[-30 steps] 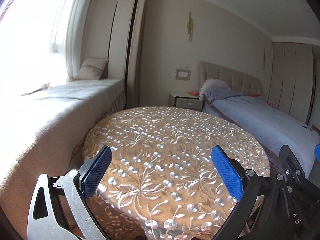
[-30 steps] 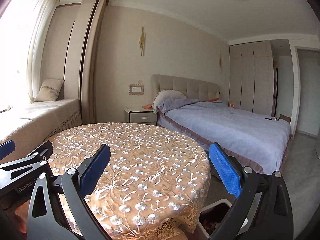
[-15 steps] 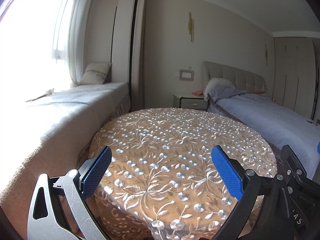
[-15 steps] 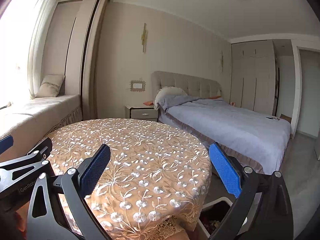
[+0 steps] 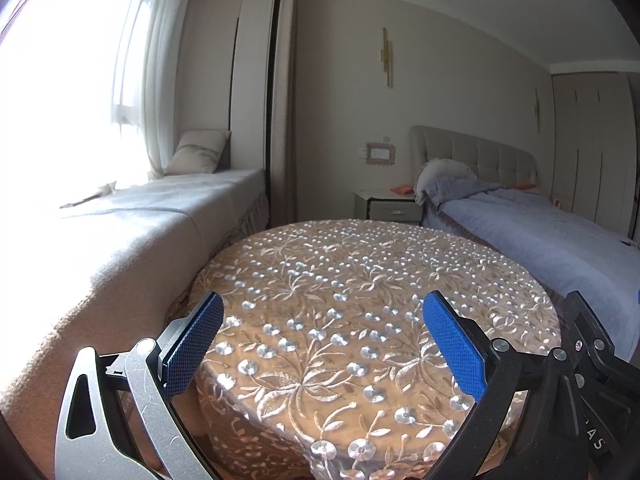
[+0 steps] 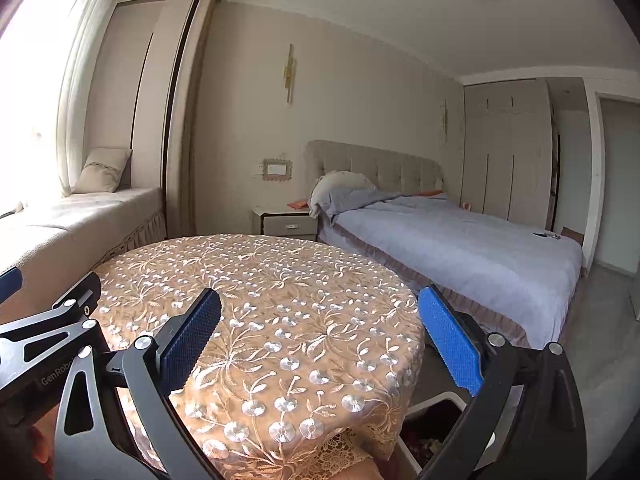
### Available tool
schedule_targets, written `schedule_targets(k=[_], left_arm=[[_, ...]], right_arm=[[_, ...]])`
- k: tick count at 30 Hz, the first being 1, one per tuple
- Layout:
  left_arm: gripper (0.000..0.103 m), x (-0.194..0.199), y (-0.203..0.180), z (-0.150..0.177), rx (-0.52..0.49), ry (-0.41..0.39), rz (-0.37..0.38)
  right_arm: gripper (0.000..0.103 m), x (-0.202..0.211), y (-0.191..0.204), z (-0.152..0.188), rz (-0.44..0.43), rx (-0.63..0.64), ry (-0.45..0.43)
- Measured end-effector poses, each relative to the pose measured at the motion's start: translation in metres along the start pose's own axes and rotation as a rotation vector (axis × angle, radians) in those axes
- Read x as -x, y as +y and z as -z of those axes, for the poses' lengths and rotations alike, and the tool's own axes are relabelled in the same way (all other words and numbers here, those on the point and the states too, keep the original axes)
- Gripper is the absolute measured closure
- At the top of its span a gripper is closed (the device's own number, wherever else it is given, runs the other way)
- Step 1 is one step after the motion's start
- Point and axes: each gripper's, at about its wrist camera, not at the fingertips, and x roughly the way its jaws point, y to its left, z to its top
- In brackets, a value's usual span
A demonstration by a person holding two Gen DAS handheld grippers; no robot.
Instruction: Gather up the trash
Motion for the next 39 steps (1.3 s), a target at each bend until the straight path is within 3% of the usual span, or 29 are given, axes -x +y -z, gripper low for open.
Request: schedule_targets(k=[39], left_arm=[[0.005,0.0069,-0.006,-0.0011,-0.043,-0.025,-0.06]], right_arm=[[0.005,-0.0031,0.0018,0.0023,0.004,0.004,0.03]])
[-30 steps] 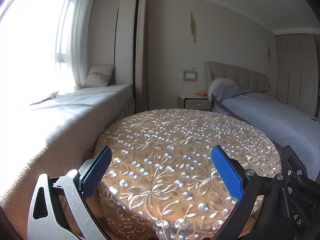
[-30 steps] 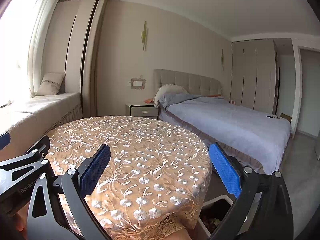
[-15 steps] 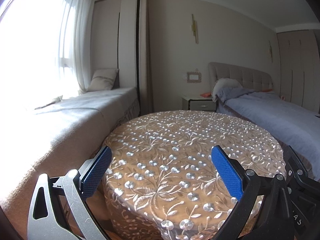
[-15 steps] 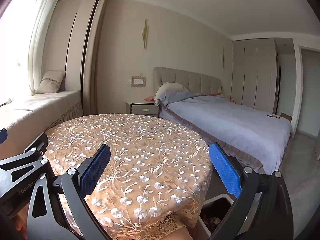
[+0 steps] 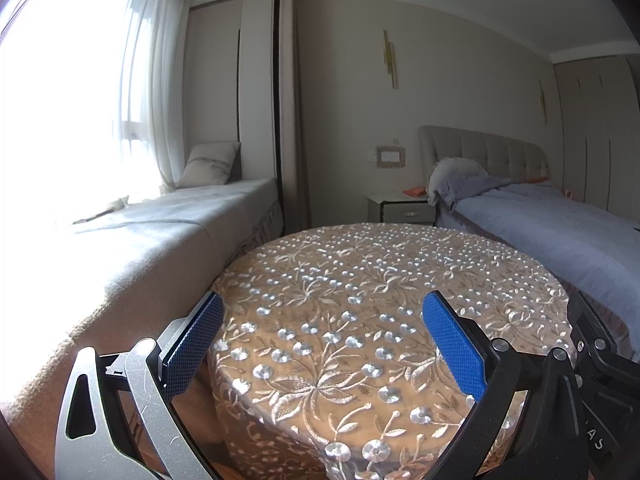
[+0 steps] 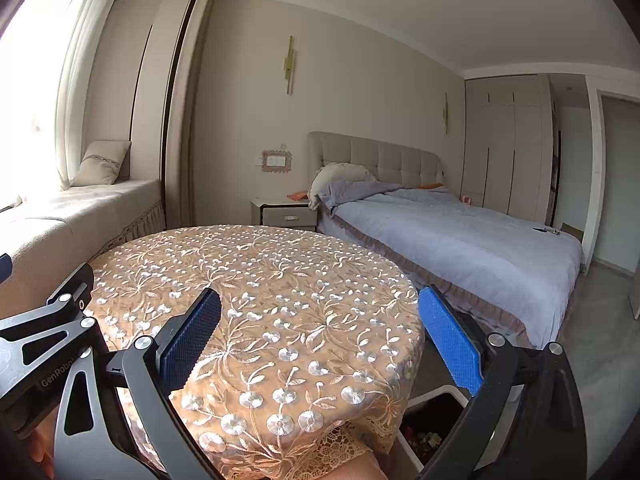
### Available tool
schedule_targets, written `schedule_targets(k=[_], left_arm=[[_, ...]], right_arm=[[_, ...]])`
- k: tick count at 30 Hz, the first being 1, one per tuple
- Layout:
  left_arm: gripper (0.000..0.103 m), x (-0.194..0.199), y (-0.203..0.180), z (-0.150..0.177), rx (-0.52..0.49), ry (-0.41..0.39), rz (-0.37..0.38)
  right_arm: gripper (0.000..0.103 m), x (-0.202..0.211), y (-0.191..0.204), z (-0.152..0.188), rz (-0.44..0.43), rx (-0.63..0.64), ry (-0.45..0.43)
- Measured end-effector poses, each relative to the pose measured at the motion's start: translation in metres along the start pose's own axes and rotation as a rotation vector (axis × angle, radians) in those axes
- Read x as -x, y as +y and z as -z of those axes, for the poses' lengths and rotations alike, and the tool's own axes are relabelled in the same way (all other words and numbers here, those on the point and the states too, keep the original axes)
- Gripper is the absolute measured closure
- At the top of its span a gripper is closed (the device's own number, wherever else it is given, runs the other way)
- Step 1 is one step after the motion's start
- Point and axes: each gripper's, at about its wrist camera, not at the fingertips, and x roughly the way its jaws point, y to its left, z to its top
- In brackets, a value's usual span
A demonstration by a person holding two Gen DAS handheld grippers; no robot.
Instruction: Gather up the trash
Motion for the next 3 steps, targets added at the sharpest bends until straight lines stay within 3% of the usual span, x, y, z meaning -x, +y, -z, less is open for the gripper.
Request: schedule_targets(k=[3], left_arm=[[0.005,-0.0012,0.0005,-0.0004,0.009,0.015,0.014]], right_arm=[[0.005,-0.0001,-0.0006,0.0005,0.001,-0.003,-0.002]])
